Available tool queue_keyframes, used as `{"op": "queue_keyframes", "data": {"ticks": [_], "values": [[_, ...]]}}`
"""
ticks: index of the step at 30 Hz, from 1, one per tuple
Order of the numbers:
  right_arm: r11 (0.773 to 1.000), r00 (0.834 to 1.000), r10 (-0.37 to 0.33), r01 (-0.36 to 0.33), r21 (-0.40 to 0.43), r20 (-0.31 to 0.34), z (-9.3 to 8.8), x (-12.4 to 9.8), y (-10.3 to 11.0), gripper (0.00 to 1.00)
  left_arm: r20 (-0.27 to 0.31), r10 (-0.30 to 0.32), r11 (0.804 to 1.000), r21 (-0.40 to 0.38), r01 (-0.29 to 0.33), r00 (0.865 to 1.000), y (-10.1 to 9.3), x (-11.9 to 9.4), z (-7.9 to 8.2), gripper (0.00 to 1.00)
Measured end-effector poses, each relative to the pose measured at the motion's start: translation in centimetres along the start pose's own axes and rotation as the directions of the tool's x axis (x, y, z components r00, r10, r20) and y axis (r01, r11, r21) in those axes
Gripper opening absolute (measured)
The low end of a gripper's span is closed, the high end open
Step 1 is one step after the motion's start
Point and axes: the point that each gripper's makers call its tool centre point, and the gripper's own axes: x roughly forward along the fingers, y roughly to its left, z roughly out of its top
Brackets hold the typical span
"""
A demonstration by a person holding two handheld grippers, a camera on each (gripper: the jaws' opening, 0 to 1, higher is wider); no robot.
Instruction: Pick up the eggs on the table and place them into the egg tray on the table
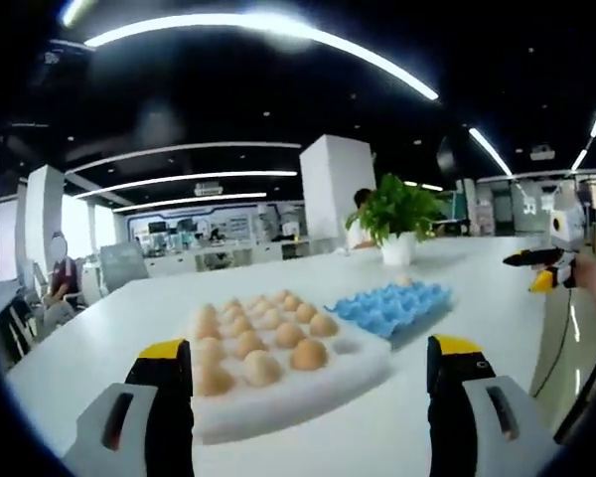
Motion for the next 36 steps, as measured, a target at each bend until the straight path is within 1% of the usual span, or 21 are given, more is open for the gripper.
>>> {"op": "queue_keyframes", "data": {"ticks": [4,7,9,10,12,16,22,26,30,36], "values": [[1.000,1.000,-0.005,0.005,-0.003,-0.013,-0.2,0.1,0.0,0.95,-0.019,0.071,0.997,0.026,-0.070,0.997,1.2,-1.1,-0.9,1.00],[1.000,1.000,-0.010,0.010,-0.006,-0.013,-0.2,0.2,-0.1,0.95,-0.016,0.087,0.996,0.014,-0.087,0.996,1.5,-1.7,-1.3,1.00],[1.000,1.000,-0.001,0.001,-0.008,-0.004,0.1,0.4,0.2,0.95,-0.010,0.086,0.996,-0.014,-0.086,0.996,1.6,-1.9,-1.6,1.00],[1.000,1.000,0.005,-0.005,-0.010,-0.005,0.1,0.6,0.5,0.95,-0.019,0.091,0.996,-0.020,-0.092,0.996,1.7,-1.9,-1.9,1.00],[1.000,1.000,0.009,-0.009,-0.013,-0.007,0.0,0.6,0.6,0.95,-0.026,0.098,0.995,-0.022,-0.098,0.995,1.9,-1.9,-2.2,1.00],[1.000,1.000,0.007,-0.007,-0.007,0.006,0.3,0.6,0.5,0.95,-0.031,0.099,0.995,-0.028,-0.100,0.995,2.0,-1.7,-2.5,1.00],[1.000,1.000,0.004,-0.004,-0.009,0.021,0.7,0.5,0.4,0.95,-0.037,0.082,0.996,-0.024,-0.083,0.996,1.6,-1.4,-2.6,1.00],[1.000,1.000,0.002,-0.002,-0.005,0.011,0.4,0.6,0.3,0.95,-0.038,0.081,0.997,-0.010,-0.082,0.996,1.4,-1.3,-2.5,1.00],[1.000,1.000,0.002,-0.002,-0.001,0.007,0.2,0.7,0.3,0.95,-0.031,0.073,0.997,-0.021,-0.074,0.997,1.3,-1.4,-2.3,1.00],[1.000,1.000,0.004,-0.004,0.003,0.007,0.1,0.7,0.3,0.95,-0.034,0.067,0.998,-0.014,-0.067,0.997,1.1,-1.2,-2.5,1.00]]}}
